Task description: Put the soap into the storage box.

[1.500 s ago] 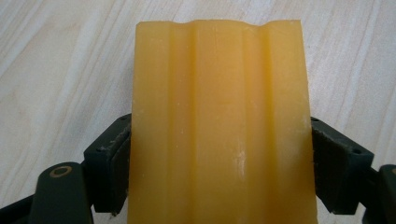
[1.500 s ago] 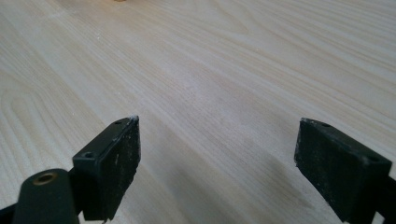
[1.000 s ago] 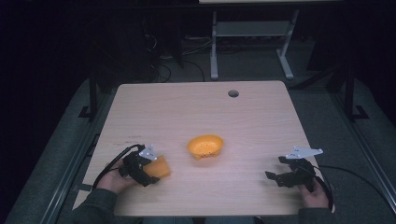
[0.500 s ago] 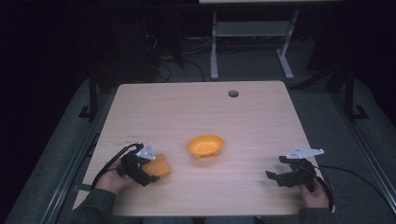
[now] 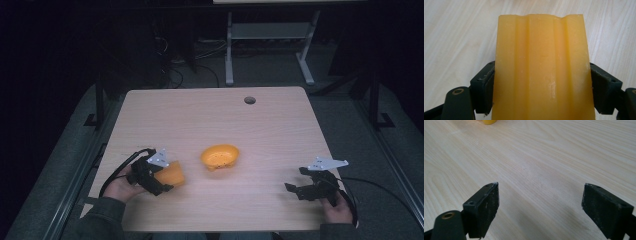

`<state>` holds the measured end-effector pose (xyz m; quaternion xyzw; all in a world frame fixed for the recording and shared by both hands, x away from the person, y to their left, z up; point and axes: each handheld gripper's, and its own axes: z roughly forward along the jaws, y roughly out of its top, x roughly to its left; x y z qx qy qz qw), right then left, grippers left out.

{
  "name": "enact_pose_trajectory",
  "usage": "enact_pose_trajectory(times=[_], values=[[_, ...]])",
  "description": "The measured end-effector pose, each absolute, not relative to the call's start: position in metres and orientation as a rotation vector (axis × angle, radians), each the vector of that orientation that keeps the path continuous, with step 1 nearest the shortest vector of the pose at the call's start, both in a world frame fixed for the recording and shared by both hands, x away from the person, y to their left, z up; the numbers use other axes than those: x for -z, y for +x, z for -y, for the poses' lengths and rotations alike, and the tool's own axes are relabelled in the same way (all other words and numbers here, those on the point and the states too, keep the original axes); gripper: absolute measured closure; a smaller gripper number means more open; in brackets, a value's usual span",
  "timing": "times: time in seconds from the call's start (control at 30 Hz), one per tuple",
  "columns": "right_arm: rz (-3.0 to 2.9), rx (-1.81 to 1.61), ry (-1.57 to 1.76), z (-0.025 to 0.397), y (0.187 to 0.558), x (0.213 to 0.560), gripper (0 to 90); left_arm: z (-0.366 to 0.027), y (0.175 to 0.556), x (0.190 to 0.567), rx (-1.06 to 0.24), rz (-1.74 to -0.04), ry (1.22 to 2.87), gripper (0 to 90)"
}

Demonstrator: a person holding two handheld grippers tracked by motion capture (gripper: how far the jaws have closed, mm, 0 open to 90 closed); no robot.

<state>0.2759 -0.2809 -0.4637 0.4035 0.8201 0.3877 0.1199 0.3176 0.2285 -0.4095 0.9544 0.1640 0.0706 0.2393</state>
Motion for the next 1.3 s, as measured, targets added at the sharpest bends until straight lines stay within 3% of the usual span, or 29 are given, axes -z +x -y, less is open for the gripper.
enact_pose_trajectory(times=[1.3], values=[[-2.401, -1.156, 1.151, 0.28, 0.276, 0.462, 13.9, -0.181, 0.355, 0.368, -0.174, -0.302, 2.632, 20.8]])
